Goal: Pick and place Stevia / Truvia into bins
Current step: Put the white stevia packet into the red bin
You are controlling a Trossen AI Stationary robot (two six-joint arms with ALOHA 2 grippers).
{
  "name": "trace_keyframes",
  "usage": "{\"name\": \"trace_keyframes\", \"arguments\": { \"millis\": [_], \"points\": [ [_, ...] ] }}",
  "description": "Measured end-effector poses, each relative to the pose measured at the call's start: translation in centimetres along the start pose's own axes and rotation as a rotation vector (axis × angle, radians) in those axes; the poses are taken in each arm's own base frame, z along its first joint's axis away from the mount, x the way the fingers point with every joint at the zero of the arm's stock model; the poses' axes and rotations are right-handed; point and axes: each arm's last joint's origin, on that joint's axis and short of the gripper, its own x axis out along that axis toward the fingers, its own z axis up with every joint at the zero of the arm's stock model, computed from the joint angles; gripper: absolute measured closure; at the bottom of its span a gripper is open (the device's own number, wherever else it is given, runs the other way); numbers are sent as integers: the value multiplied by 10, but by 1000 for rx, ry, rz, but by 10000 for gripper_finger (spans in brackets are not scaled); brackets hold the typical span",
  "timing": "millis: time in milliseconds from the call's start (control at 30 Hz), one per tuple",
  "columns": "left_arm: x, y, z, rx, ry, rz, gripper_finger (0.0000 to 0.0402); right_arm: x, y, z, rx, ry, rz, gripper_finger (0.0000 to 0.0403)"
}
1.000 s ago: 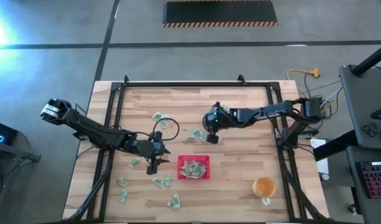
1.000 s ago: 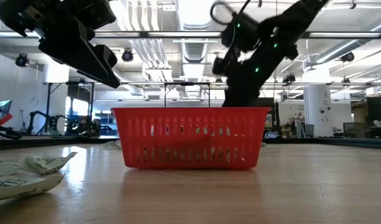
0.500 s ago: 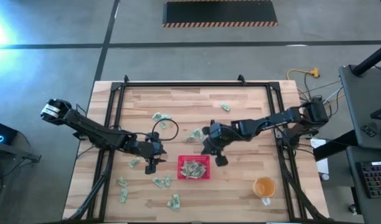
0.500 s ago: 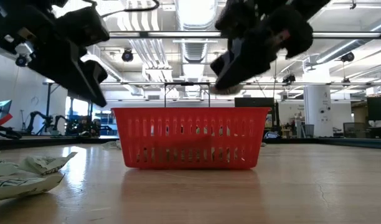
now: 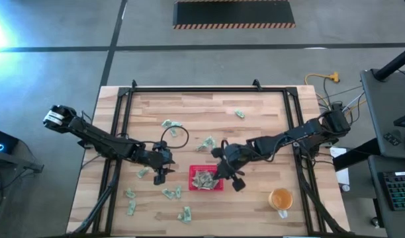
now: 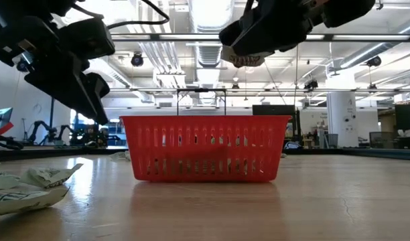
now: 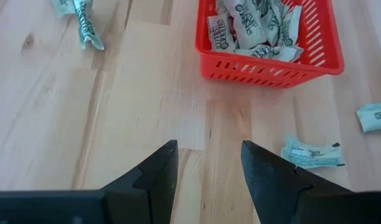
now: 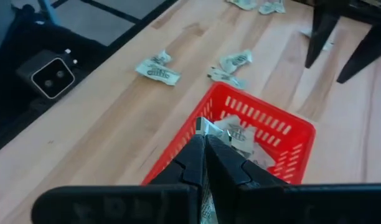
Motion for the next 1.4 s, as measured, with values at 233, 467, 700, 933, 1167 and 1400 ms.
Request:
{"name": "trace_keyframes", "arguments": {
  "millis": [233, 467, 700, 933, 1167, 1400],
  "points": [
    [0, 0, 0, -27, 1, -2, 242, 1, 0, -6, 60, 19, -35, 390],
    [0, -1, -1, -36, 9, -19, 242, 2, -2, -12, 99, 27, -114, 342],
    [2, -9, -4, -60, 21, -93, 242, 3, -1, -13, 114, 33, -111, 291],
    [18, -29, -9, 6, -54, -282, 242, 2, 0, -18, 138, 84, -103, 277],
    [45, -39, -15, 39, -10, -327, 242, -1, 0, -22, 150, 139, -100, 287],
    [61, -40, -21, 44, 46, -299, 242, -13, 2, -17, 150, 135, -101, 298]
  ]
}}
